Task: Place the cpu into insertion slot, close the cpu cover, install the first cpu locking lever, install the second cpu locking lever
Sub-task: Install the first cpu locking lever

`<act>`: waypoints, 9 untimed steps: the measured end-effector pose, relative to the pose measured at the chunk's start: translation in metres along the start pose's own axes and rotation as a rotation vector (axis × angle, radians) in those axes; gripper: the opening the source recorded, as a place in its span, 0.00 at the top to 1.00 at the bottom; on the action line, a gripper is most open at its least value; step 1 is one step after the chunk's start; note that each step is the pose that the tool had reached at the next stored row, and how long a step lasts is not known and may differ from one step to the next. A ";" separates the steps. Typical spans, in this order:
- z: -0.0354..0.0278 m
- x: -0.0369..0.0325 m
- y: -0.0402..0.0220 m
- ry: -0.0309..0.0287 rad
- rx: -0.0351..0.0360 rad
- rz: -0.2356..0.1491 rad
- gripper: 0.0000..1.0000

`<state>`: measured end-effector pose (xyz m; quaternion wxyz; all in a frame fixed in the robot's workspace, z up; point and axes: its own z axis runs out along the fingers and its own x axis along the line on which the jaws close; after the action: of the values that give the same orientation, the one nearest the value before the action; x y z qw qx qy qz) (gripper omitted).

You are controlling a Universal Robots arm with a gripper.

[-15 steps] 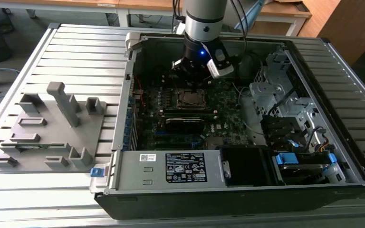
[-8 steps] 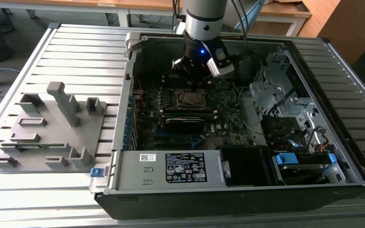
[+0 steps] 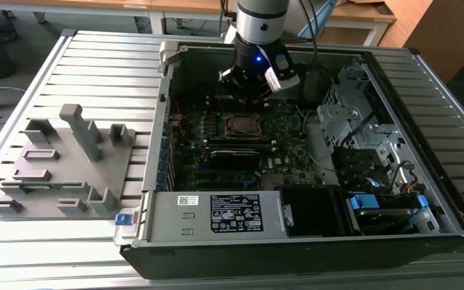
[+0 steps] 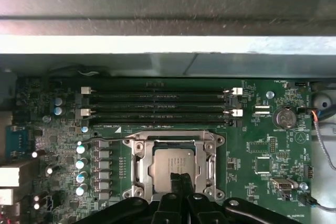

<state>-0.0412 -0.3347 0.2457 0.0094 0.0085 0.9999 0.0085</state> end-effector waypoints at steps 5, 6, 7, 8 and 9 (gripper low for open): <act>-0.0062 -0.0001 0.0001 0.0001 0.0001 0.000 0.90; -0.0076 -0.0002 0.0001 0.0000 0.0001 0.000 0.90; -0.0089 -0.0002 0.0002 0.0000 0.0000 0.000 0.90; -0.0100 -0.0002 0.0002 0.0000 0.0000 0.000 0.90; -0.0110 -0.0002 0.0002 0.0000 0.0000 0.000 0.90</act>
<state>-0.0412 -0.3347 0.2567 0.0094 0.0084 0.9999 0.0085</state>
